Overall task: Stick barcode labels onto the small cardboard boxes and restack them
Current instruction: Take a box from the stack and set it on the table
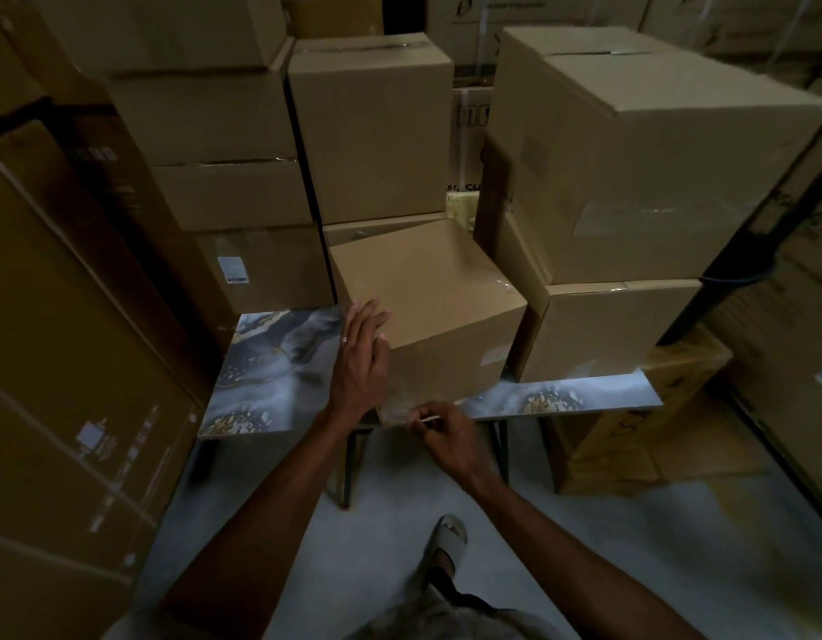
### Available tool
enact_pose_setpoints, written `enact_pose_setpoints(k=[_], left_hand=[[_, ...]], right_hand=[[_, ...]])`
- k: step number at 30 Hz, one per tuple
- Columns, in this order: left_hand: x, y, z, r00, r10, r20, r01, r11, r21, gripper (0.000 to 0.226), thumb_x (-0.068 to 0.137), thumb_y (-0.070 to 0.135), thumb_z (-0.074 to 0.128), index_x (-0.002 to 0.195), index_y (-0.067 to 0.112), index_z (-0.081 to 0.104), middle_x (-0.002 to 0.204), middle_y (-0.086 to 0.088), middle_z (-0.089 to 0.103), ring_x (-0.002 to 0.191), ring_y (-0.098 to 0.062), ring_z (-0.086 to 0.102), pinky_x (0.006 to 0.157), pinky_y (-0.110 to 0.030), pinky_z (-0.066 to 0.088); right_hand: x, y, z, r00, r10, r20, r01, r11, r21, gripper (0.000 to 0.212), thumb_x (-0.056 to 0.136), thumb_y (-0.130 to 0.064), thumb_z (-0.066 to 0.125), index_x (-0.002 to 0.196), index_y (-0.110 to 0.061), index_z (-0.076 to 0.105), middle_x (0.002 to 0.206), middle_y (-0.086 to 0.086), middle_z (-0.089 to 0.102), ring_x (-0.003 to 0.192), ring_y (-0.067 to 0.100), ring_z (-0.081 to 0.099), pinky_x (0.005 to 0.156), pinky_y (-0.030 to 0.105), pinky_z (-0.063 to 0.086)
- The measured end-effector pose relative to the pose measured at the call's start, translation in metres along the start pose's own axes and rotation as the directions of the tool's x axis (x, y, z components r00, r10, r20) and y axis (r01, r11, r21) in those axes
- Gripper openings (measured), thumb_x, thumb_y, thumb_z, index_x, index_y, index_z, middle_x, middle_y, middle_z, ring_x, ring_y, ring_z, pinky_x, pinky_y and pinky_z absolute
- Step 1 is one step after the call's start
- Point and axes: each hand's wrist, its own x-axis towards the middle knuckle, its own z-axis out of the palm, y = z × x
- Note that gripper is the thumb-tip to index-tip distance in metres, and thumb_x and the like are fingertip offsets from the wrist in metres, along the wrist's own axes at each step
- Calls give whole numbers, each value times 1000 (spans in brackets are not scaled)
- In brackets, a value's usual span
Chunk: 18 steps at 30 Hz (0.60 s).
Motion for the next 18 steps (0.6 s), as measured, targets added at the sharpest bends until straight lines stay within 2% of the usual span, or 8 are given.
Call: enact_pose_setpoints(k=[4, 6, 7, 10, 13, 15, 17, 18], left_hand=[[-1, 1, 2, 1000, -8, -9, 8, 1000, -7, 44, 103, 26, 31, 135, 9, 57, 158, -5, 42, 156, -17, 18, 124, -35, 21], [-2, 1, 3, 1000, -4, -20, 4, 1000, -7, 44, 103, 25, 32, 134, 8, 58, 157, -6, 43, 156, -19, 19, 124, -39, 23], [-2, 2, 4, 1000, -5, -25, 5, 1000, -6, 44, 103, 25, 32, 134, 8, 58, 157, -6, 43, 155, -19, 19, 124, -40, 24], [-4, 5, 5, 999, -18, -28, 18, 1000, -2, 43, 103, 24, 32, 134, 9, 58, 157, -5, 43, 155, -18, 19, 124, -38, 24], [-4, 6, 3, 1000, -19, -18, 19, 1000, 9, 43, 103, 26, 32, 134, 9, 58, 157, -5, 43, 155, -17, 19, 124, -33, 22], [-3, 8, 2, 1000, -21, -10, 21, 1000, 17, 43, 103, 26, 32, 134, 9, 57, 157, -6, 43, 155, -18, 19, 124, -30, 21], [-4, 9, 2, 1000, -27, -7, 27, 999, 21, 43, 103, 26, 32, 134, 9, 57, 157, -6, 44, 155, -18, 18, 124, -30, 21], [-4, 10, 3, 999, -31, -7, 31, 999, 21, 43, 103, 26, 32, 134, 9, 57, 156, -6, 44, 155, -17, 18, 124, -32, 22]], right_hand=[[-17, 6, -6, 998, 51, -30, -52, 998, -18, 20, 100, -24, 64, 92, -7, 71, 82, 5, 71, 75, 4, 64, 67, 13, 47], [-18, 3, -12, 994, 58, -97, -59, 998, -8, 30, 101, -22, 63, 83, 3, 67, 75, 19, 64, 63, 11, 57, 61, 23, 45], [-17, 2, -15, 991, 70, -117, -70, 998, 2, 32, 101, -20, 62, 83, 6, 66, 77, 23, 64, 63, 15, 56, 61, 28, 45], [-14, -1, -19, 989, 135, -62, -134, 991, 12, 29, 103, -23, 55, 89, -2, 68, 85, 16, 68, 79, 20, 63, 71, 33, 48], [-22, -6, -19, 989, 143, -23, -143, 990, 17, 27, 104, -23, 52, 92, -6, 68, 82, 10, 67, 76, 12, 60, 69, 28, 46], [-28, -8, -21, 994, 108, -26, -108, 994, 17, 21, 103, -21, 56, 93, -5, 67, 81, 14, 66, 71, 10, 58, 65, 25, 44], [-32, -6, -22, 994, 113, -7, -113, 994, -9, 3, 94, -10, 65, 95, -7, 65, 81, 9, 66, 71, 8, 59, 65, 22, 46], [-34, -5, -22, 993, 120, -3, -120, 992, -33, 10, 87, -7, 67, 95, -10, 64, 82, 5, 66, 72, 8, 61, 65, 23, 47]])
